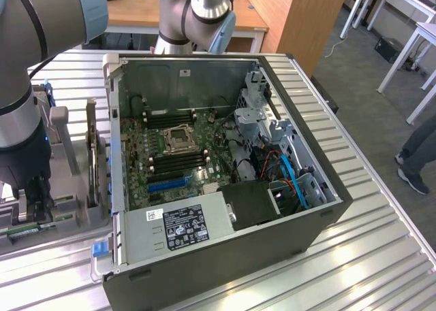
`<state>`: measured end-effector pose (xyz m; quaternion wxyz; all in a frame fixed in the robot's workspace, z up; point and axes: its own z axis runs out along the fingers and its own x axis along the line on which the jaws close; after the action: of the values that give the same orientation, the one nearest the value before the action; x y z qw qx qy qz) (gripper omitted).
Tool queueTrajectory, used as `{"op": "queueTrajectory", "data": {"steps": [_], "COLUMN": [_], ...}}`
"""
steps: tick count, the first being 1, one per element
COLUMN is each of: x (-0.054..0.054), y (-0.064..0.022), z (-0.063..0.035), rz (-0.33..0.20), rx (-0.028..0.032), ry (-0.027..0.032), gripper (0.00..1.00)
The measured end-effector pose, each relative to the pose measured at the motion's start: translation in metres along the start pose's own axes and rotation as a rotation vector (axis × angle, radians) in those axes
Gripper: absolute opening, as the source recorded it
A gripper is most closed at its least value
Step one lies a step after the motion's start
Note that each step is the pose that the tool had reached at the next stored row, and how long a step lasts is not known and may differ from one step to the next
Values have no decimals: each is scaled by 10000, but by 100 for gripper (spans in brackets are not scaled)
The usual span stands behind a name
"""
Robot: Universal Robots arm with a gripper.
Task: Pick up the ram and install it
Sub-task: 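Pick up the ram and move it above insertion slot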
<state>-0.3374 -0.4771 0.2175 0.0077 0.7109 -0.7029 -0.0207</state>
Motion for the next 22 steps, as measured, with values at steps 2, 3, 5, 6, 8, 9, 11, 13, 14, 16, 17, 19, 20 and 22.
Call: {"op": "queueTrajectory", "data": {"steps": [2,3,5,6,8,9,11,13,14,16,17,19,20,22], "x": [6,8,10,10,10,10,11,11,11,12,12,12,12,11], "y": [6,11,14,15,16,16,16,16,16,16,16,16,16,16], "z": [2,2,3,6,19,28,49,67,75,90,94,95,96,98], "rz": [0,0,-1,-2,-5,-8,-13,-17,-19,-24,-27,-28,-27,-27], "rx": [2,0,1,1,1,0,0,-1,0,-1,-1,-3,-3,-3], "ry": [-2,0,-1,-1,-1,0,0,0,1,1,2,6,10,24], "gripper": [30,30,30,30,30,30,30,30,30,30,30,30,30,30]}}
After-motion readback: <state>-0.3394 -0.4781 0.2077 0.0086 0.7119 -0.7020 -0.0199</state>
